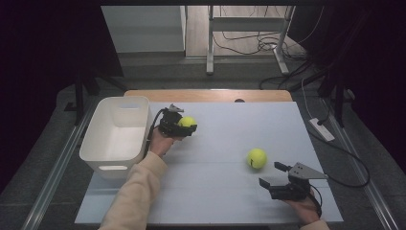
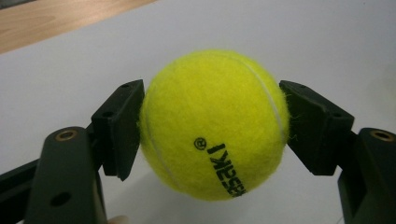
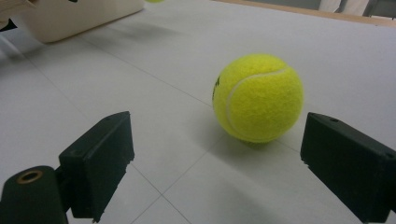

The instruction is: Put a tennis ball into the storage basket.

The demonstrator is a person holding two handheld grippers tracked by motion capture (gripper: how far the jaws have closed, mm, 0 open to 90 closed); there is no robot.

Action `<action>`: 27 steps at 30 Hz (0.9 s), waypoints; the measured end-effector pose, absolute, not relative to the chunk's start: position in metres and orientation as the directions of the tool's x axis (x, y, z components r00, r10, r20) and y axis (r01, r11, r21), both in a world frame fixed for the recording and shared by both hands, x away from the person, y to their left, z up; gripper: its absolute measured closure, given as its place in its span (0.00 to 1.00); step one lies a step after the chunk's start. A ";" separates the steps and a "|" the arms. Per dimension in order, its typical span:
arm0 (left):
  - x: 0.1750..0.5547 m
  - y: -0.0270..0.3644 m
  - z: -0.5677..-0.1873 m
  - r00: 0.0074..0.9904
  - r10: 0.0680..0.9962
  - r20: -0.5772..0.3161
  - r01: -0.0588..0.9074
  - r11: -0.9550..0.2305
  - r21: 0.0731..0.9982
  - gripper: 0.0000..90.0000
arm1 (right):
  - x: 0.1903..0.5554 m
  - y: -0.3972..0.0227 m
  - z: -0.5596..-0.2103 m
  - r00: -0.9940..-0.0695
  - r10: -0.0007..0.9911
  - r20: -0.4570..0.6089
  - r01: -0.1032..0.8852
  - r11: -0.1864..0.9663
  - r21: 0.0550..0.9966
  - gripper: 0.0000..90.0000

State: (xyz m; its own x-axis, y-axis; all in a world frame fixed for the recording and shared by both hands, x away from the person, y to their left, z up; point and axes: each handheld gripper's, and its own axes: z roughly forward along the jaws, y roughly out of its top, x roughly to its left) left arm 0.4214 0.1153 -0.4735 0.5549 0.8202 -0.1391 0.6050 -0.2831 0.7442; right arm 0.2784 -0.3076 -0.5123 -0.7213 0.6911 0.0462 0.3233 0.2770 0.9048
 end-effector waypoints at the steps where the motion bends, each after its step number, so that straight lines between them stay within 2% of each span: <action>1: 0.420 0.116 -0.473 0.555 0.819 -0.143 0.603 -0.279 0.748 0.31 | 0.278 -0.307 -0.512 -0.721 0.691 0.045 0.323 0.278 0.904 0.10; 6: 0.410 0.116 -0.467 0.573 0.801 -0.171 0.580 -0.250 0.775 0.31 | 0.279 -0.306 -0.513 -0.724 0.689 0.048 0.324 0.278 0.904 0.10; 27: 0.386 0.121 -0.450 0.602 0.785 -0.145 0.513 -0.241 0.824 0.31 | 0.280 -0.305 -0.512 -0.724 0.689 0.042 0.321 0.281 0.904 0.10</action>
